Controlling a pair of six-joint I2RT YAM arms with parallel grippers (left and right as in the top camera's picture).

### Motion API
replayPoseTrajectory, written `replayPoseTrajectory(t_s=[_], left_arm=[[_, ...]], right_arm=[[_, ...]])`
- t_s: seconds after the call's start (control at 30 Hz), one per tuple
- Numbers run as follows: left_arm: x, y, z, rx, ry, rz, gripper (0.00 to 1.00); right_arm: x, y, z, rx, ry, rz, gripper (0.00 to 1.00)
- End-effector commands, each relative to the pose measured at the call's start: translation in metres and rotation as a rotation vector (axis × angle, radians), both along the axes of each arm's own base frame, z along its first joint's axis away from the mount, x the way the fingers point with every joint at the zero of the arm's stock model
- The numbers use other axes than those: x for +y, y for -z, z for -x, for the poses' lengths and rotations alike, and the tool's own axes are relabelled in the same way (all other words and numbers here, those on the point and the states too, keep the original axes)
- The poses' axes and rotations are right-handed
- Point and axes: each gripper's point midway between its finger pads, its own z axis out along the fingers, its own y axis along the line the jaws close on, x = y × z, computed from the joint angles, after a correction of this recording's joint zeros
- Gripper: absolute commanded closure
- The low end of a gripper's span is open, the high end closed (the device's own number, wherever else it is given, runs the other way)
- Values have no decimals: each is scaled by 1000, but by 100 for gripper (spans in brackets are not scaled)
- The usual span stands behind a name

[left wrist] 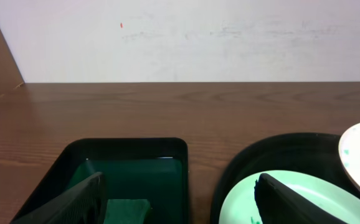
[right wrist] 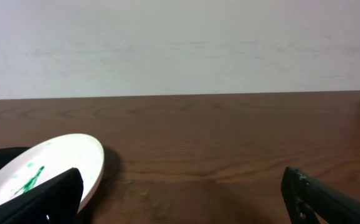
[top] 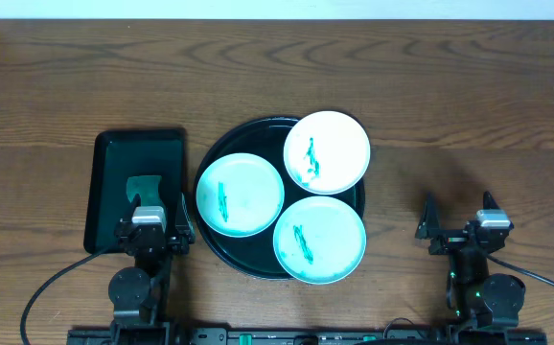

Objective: Clean dirty plates on tray and stack at the side

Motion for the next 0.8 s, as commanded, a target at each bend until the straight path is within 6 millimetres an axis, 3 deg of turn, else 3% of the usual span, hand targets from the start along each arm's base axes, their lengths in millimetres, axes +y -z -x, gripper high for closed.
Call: replayPoseTrajectory(t_s=[0.0,0.43,0.77], left_arm=[[1,-17,1,-24,-7,-15,24],[1,-32,-4,22,-7,-15,24],[1,-78,-22,81,-5,-14,24]], right_arm=[[1,-11,1,-27,-12,17,1],[1,-27,1,48,-16,77,1],[5,-63,-12,144,-46,80,1]])
